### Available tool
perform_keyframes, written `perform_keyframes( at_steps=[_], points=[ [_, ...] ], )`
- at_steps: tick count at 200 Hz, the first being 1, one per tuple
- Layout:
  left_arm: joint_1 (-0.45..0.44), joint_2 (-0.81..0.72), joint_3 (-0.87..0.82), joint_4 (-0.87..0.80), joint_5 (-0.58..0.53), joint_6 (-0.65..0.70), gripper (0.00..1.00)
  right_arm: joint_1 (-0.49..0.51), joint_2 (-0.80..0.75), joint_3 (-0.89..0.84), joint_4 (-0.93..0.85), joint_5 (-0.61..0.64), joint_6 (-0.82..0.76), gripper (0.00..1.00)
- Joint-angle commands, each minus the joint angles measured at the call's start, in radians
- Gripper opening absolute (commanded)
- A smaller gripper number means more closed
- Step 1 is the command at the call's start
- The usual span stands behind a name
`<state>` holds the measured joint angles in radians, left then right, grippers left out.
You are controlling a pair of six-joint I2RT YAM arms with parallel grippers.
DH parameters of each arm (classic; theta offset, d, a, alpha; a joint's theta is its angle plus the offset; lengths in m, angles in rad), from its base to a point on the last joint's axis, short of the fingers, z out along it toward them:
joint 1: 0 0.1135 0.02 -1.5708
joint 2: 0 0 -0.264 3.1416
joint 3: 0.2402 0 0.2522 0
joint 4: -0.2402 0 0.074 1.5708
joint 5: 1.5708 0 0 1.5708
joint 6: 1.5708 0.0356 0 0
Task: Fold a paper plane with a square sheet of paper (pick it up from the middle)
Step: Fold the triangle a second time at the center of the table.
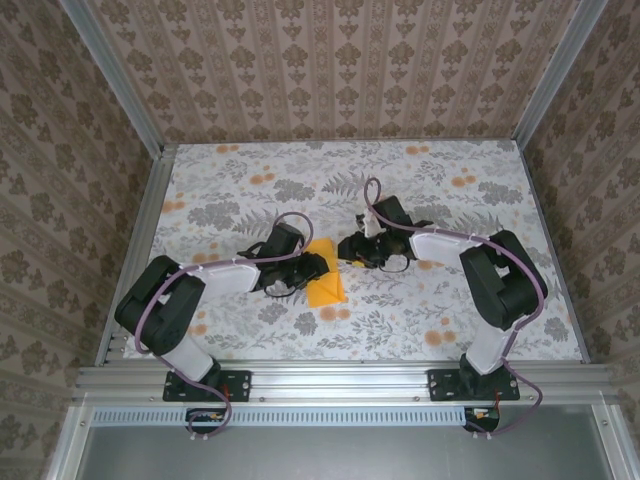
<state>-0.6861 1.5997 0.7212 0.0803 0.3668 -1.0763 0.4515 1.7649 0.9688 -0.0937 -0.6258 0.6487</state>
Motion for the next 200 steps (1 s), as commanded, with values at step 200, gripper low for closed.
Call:
perform_keyframes(
  at_steps=[200],
  points=[
    [0.000,-0.007,-0.003,0.001,0.008,0.019,0.38,0.064,0.096,0.017,0.018,-0.096,-0.061,0.18]
  ],
)
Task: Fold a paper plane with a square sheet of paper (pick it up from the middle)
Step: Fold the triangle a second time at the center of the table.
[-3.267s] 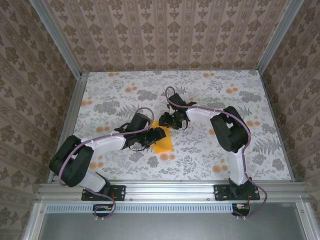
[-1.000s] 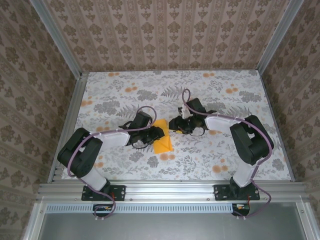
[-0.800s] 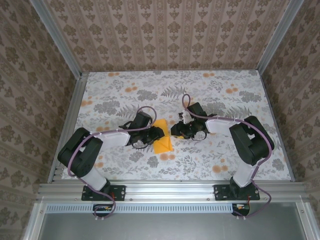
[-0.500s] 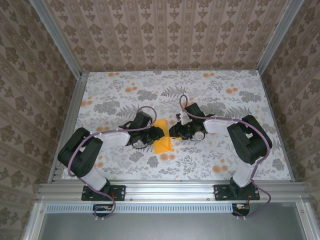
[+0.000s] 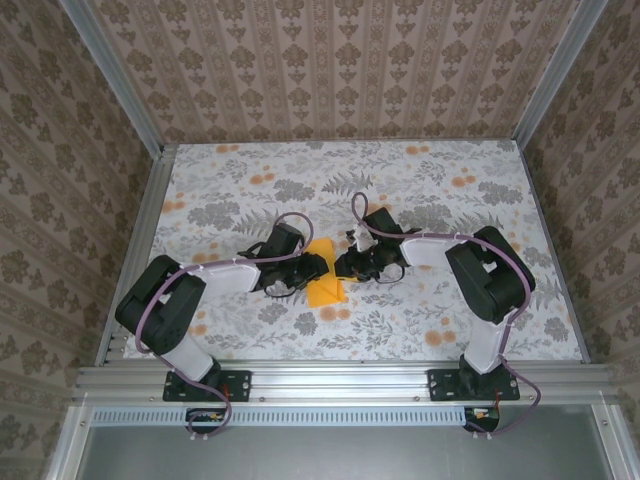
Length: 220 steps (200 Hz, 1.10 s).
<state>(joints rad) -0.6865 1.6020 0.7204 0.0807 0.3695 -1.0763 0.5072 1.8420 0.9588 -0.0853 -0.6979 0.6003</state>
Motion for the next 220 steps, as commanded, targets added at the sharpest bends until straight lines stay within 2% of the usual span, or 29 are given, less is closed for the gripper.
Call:
perform_keyframes(
  at_steps=[1,40,72,110,174,220],
  points=[
    [0.001,-0.010,-0.002,0.001,0.005,0.019,0.38,0.008,0.019,0.027,0.011,-0.022,-0.013,0.18],
    [0.001,-0.055,-0.023,-0.007,0.002,0.020,0.43,0.008,0.014,0.018,0.019,0.013,-0.031,0.06],
    [-0.014,-0.138,-0.066,-0.025,-0.016,0.010,0.51,0.013,0.016,0.023,0.021,0.020,-0.042,0.05],
    [-0.045,-0.214,-0.137,-0.019,-0.051,-0.026,0.53,0.037,0.026,0.032,0.038,0.011,-0.015,0.05],
    [-0.067,-0.191,-0.171,0.004,-0.067,-0.075,0.36,0.048,0.046,0.037,0.065,0.021,0.021,0.06],
    [-0.095,-0.116,-0.131,-0.004,-0.060,-0.075,0.34,0.048,0.041,0.038,0.059,0.027,0.026,0.06]
  ],
)
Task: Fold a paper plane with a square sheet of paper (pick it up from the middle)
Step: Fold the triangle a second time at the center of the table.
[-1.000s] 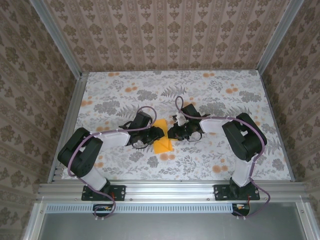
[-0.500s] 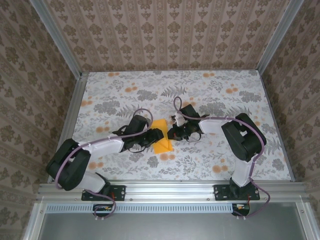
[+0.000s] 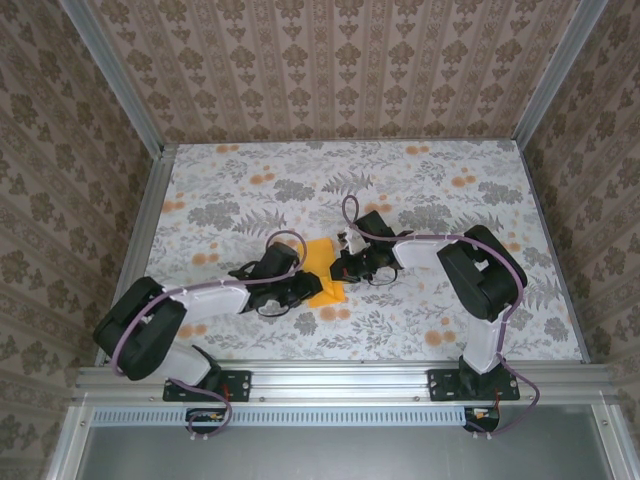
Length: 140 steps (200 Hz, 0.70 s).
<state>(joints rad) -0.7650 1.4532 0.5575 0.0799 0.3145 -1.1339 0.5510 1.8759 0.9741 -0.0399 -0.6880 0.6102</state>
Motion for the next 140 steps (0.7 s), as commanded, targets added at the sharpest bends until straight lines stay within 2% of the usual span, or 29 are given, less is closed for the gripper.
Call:
perform_keyframes(
  at_steps=[1,74,140],
  points=[
    [-0.017,0.033,0.032,-0.004,-0.007,-0.017,0.34,0.004,0.006,0.023,0.013,0.017,0.017,0.06],
    [-0.005,-0.010,0.022,-0.168,-0.078,0.037,0.34,0.005,-0.001,0.053,-0.083,0.077,-0.094,0.06],
    [0.018,-0.011,0.034,-0.179,-0.054,0.068,0.34,0.004,0.028,0.090,-0.106,0.074,-0.139,0.06]
  ],
)
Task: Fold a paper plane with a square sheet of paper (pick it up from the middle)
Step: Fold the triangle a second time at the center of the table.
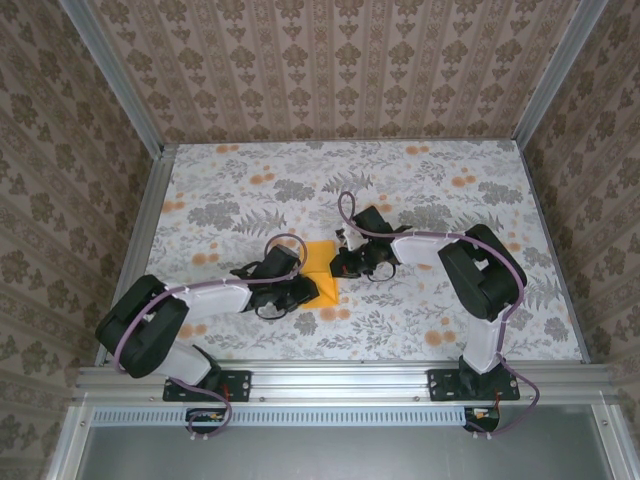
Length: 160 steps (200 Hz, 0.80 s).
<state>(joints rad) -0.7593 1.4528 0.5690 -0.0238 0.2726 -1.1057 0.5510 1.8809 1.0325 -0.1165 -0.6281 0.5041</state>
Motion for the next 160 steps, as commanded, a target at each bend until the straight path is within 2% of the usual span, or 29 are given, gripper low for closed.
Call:
perform_keyframes(
  at_steps=[1,160],
  points=[
    [0.012,-0.012,0.022,-0.076,-0.012,0.040,0.34,0.004,0.024,0.033,-0.029,0.013,-0.032,0.06],
    [0.019,-0.007,0.088,-0.109,0.008,0.081,0.34,0.004,0.034,0.021,-0.017,0.085,-0.023,0.06]
  ],
)
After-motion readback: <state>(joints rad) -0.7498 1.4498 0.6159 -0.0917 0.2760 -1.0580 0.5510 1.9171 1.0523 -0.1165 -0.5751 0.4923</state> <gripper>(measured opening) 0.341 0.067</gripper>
